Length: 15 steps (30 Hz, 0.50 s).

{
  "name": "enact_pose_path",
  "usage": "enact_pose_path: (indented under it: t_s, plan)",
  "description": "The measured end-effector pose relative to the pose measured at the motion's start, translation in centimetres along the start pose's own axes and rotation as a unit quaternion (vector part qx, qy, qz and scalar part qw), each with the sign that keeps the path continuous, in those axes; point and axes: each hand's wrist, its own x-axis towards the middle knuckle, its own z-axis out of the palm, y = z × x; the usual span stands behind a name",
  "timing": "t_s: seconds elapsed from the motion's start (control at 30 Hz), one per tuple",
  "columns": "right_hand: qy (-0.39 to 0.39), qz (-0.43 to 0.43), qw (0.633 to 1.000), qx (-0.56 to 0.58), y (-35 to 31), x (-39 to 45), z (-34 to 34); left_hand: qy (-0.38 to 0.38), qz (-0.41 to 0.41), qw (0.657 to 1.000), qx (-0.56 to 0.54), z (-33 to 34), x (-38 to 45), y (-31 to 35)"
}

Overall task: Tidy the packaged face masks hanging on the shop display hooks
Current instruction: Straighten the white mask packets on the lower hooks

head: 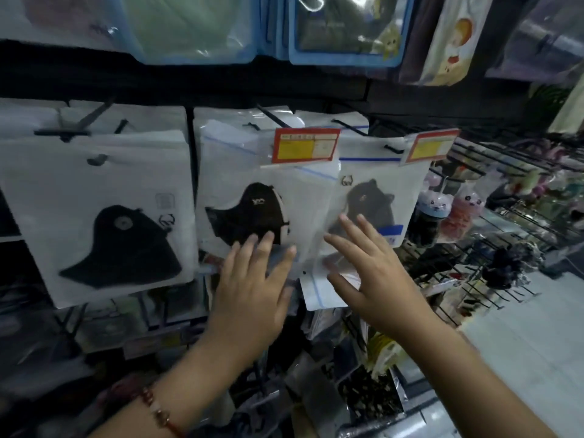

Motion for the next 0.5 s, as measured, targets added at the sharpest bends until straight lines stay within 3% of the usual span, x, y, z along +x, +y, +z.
enact_pose_path:
  t_s: [0.1, 0.27, 0.5]
  plan:
    - [-0.058, 0.078, 0.995, 0.025, 3.1, -3.8, 3.0, -0.080, -0.022, 0.996, -0.023, 2.4, -1.5, 3.5]
    - [-0.115, 0.135, 0.984, -0.010, 7.6, -7.3, 6.1, -0.119, -0.030, 0.992, -0.042, 5.5, -0.9, 7.2]
    - [-0.028, 0.109, 0.994, 0.013, 12.2, -6.8, 7.1, -0.164, -0.047, 0.984, -0.058, 8.9, 1.6, 9.0]
